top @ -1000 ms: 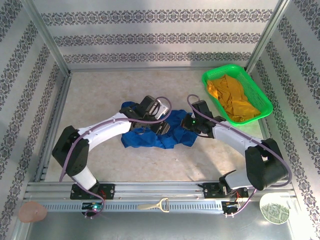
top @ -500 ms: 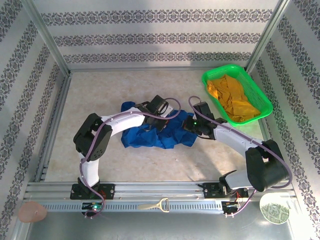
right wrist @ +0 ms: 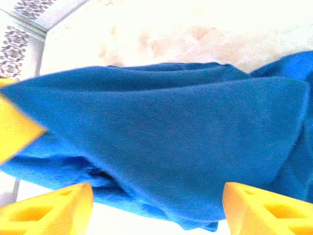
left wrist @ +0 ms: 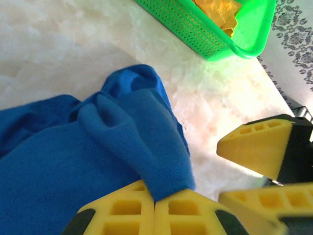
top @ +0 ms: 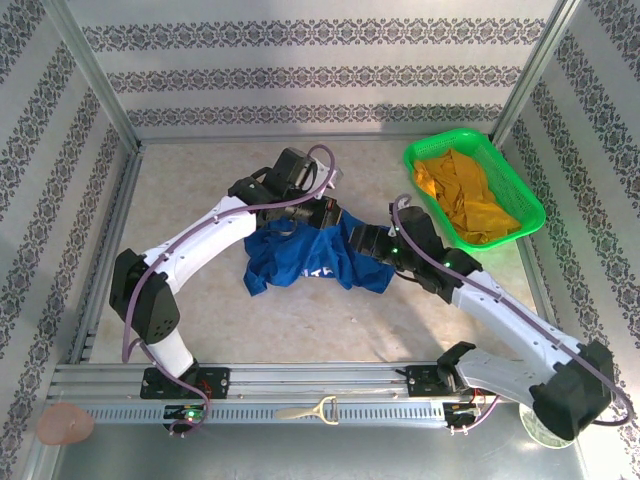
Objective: Fold the inside-out t-shirt
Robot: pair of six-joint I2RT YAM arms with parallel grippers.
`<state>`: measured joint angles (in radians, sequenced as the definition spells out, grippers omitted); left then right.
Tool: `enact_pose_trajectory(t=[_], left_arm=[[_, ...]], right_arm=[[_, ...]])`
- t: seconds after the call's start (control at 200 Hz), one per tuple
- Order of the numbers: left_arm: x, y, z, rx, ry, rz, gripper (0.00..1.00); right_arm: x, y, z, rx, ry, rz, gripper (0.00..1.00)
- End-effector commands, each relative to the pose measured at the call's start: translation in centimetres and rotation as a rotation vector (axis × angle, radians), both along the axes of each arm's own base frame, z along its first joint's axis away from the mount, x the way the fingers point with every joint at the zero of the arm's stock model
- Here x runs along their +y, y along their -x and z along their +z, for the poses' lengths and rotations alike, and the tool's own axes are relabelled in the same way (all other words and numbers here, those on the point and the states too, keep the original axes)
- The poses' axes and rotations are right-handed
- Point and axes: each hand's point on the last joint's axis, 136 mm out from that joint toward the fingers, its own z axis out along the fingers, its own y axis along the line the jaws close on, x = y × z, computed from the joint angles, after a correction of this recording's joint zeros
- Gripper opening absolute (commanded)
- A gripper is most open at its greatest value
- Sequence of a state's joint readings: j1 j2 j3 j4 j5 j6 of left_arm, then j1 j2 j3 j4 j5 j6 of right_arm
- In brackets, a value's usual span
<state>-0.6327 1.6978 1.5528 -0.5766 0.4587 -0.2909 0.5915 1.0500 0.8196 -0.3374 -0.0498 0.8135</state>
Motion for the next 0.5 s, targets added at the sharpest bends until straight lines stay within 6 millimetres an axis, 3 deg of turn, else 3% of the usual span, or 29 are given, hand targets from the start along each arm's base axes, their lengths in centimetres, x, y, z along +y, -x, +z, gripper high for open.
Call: enact_pose_trajectory(t=[0.0,0.08,0.205,0.295,0.325,0.37,0.41,0.445,0.455,0.495], left_arm=[[-0.2,1.3,1.1,0.088,0.053,0.005,0.0],[-0.3,1.5,1.9,0.09,0.073,0.006,0.0],[-0.6,1.9,3.3,0.1,0.118,0.0,0.0],[-0.9,2.5,4.6,0.095,0.161,-0.028,0.0],[-1.0,2.7,4.9,0.089,0.166,-0.038,0.0],[-0.6,2.7,5.0,0.083,0.161,-0.039,0.0],[0.0,2.5,4.9,0.09,0.16,-0.027,0.0],[0.7,2.0,4.7,0.093,0.162,-0.003,0.0],[1.0,1.8,4.5,0.095,0.162,0.006,0.0],[2.1,0.8,4.1,0.097,0.161,0.048,0.0]], right_arm=[[-1.0,-0.3,-1.7,0.036,0.099,-0.07,0.71],[-0.7,-1.3,-2.5,0.031,0.125,-0.087,0.79],[0.3,-3.5,-4.2,0.024,0.178,-0.088,0.83],[0.5,-5.4,-5.6,0.035,0.224,-0.084,0.79],[0.8,-5.9,-6.0,0.036,0.226,-0.073,0.74],[1.2,-6.7,-6.0,0.027,0.209,-0.045,0.56],[1.8,-7.0,-5.7,0.014,0.182,-0.004,0.23],[2.1,-7.0,-5.2,0.002,0.16,0.034,0.04],[2.1,-7.0,-5.0,-0.001,0.155,0.042,0.0],[2.2,-6.7,-4.5,-0.003,0.127,0.078,0.0]])
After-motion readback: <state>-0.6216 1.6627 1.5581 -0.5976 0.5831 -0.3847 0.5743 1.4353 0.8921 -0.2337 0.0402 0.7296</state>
